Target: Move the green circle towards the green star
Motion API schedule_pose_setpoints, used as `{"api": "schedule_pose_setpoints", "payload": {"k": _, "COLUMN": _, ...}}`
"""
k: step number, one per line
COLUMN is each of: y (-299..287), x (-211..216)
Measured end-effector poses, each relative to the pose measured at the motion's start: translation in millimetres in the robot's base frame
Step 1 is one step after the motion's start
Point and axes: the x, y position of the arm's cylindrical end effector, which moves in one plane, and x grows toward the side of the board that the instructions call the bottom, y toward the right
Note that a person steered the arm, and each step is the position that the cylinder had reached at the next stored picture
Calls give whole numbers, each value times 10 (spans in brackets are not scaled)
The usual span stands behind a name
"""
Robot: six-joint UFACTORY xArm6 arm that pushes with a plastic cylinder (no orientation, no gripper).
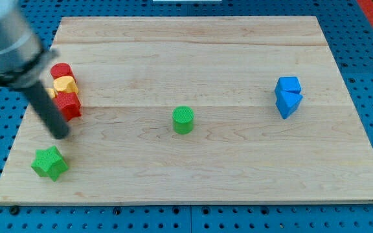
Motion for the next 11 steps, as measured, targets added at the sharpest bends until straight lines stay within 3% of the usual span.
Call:
{"api": "schedule_pose_setpoints", "payload": {"k": 1, "y": 855, "x": 328}}
{"api": "schedule_pose_setpoints", "payload": {"k": 2, "y": 1954, "x": 357}}
{"api": "schedule_pose_setpoints", "payload": {"k": 3, "y": 2350, "x": -89}}
{"api": "schedule_pose_setpoints", "payload": {"k": 4, "y": 2063, "x": -548}}
{"api": "schedule_pose_setpoints", "payload": {"k": 5, "y": 1356, "x": -508}}
{"api": "schedule_pose_setpoints", "payload": {"k": 6, "y": 1139, "x": -217}}
{"api": "schedule_pose_setpoints", "payload": {"k": 7, "y": 1434, "x": -709}}
{"api": "schedule_pose_setpoints", "payload": {"k": 8, "y": 2000, "x": -360}}
{"api": "schedule_pose_setpoints", "payload": {"k": 10, "y": 1048, "x": -138}}
{"api": "schedule_pose_setpoints", "payload": {"k": 11, "y": 697, "x": 250}}
